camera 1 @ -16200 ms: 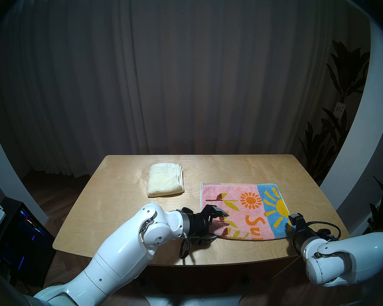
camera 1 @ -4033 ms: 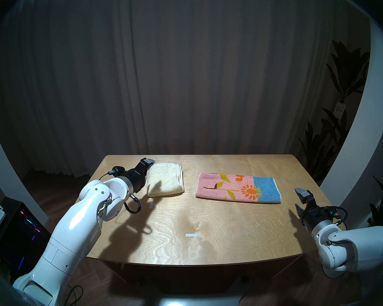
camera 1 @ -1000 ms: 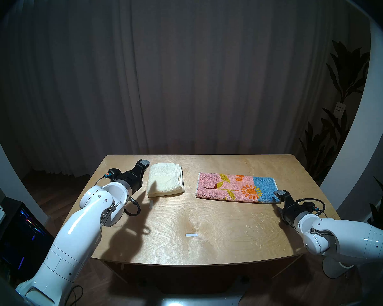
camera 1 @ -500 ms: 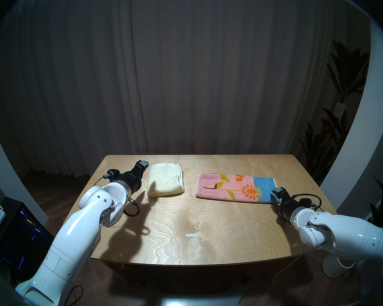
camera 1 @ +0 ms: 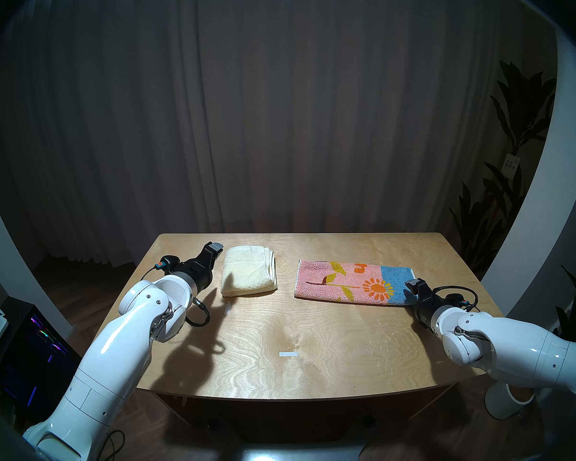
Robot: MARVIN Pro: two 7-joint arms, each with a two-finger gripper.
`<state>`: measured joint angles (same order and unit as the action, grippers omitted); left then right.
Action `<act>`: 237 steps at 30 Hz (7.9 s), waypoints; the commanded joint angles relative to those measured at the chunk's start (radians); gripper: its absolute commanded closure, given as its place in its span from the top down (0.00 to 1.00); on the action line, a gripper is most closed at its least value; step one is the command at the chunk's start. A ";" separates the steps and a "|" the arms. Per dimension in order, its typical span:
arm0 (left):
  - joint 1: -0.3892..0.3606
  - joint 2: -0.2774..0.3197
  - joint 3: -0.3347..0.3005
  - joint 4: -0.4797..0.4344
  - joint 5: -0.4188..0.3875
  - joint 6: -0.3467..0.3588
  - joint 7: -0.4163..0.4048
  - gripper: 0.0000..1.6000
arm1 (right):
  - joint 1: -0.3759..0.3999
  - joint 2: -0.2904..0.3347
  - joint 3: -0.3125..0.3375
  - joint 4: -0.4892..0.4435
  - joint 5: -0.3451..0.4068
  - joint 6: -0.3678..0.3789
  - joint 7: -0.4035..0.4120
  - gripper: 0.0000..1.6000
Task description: Fold each towel twice and stack them on table
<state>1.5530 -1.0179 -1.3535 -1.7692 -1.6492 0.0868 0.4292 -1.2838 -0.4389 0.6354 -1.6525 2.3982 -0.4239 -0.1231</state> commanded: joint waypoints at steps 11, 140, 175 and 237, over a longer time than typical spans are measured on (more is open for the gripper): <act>-0.018 0.001 -0.005 -0.020 0.000 0.000 0.005 1.00 | 0.017 -0.078 -0.034 0.076 -0.030 -0.014 -0.042 1.00; 0.360 -0.002 -0.230 -0.242 -0.050 -0.243 -0.124 1.00 | 0.528 -0.378 -0.494 0.063 -1.962 0.404 -0.118 0.00; 0.410 0.006 -0.297 -0.230 -0.104 -0.246 -0.203 1.00 | 0.552 -0.533 -0.543 0.140 -2.004 0.788 -0.129 0.00; 0.328 -0.033 -0.034 -0.304 -0.108 -0.131 -0.194 1.00 | 0.291 -0.002 -0.195 -0.245 -1.193 0.451 -0.272 1.00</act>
<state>1.9212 -1.0332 -1.4161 -2.0410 -1.7478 -0.0604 0.2416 -0.9379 -0.5060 0.4023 -1.9026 1.0666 0.0901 -0.3802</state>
